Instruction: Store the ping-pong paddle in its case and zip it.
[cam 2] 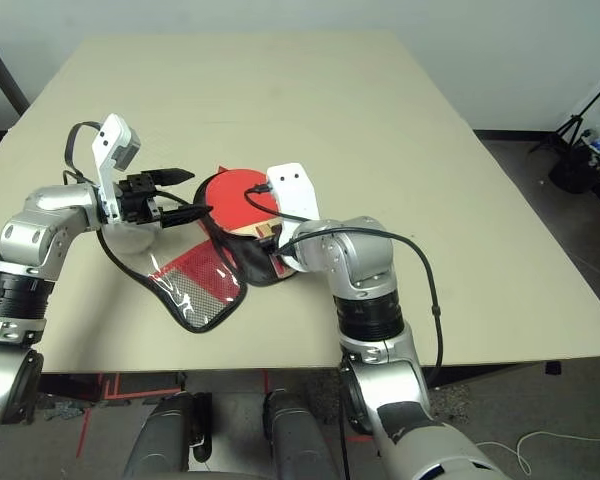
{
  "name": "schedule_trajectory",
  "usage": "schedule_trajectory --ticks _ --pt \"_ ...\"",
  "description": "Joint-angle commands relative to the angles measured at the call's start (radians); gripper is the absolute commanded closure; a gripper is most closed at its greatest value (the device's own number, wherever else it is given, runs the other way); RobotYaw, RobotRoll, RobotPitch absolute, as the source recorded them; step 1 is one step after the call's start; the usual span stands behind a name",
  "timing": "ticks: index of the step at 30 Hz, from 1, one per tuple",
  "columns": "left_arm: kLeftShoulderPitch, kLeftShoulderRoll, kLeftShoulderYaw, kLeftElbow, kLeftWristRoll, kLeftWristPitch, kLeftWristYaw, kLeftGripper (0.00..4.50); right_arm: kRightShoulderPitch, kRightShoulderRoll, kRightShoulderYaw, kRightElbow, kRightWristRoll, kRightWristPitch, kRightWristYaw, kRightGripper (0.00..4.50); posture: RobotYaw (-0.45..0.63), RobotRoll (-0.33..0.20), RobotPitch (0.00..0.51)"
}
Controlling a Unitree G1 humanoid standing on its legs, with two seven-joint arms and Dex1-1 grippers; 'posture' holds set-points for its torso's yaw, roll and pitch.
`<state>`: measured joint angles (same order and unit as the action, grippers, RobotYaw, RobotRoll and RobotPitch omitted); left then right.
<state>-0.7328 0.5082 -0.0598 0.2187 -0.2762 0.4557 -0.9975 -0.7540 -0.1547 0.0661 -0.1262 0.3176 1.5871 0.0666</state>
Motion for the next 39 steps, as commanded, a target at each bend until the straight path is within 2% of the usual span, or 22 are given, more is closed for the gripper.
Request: schedule_trajectory --ticks 1,9,19,39 --pt "0.023 0.012 0.007 -0.028 -0.010 0.018 0.006 0.00 -0.025 0.022 0.012 0.041 -0.019 -0.008 0.007 3.35 0.00 0.000 0.121" --pt "0.036 0.017 0.010 -0.043 -0.015 0.027 0.017 0.00 -0.055 0.043 0.021 0.084 -0.044 -0.022 0.021 3.35 0.02 0.000 0.125" --pt "0.049 0.019 0.007 -0.055 -0.019 0.030 0.027 0.00 -0.050 0.015 0.009 0.110 -0.061 -0.056 0.054 3.35 0.03 0.000 0.123" --pt "0.056 0.021 0.002 -0.070 -0.024 0.040 0.034 0.00 -0.024 0.082 -0.002 0.115 -0.099 -0.112 0.044 3.35 0.04 0.000 0.125"
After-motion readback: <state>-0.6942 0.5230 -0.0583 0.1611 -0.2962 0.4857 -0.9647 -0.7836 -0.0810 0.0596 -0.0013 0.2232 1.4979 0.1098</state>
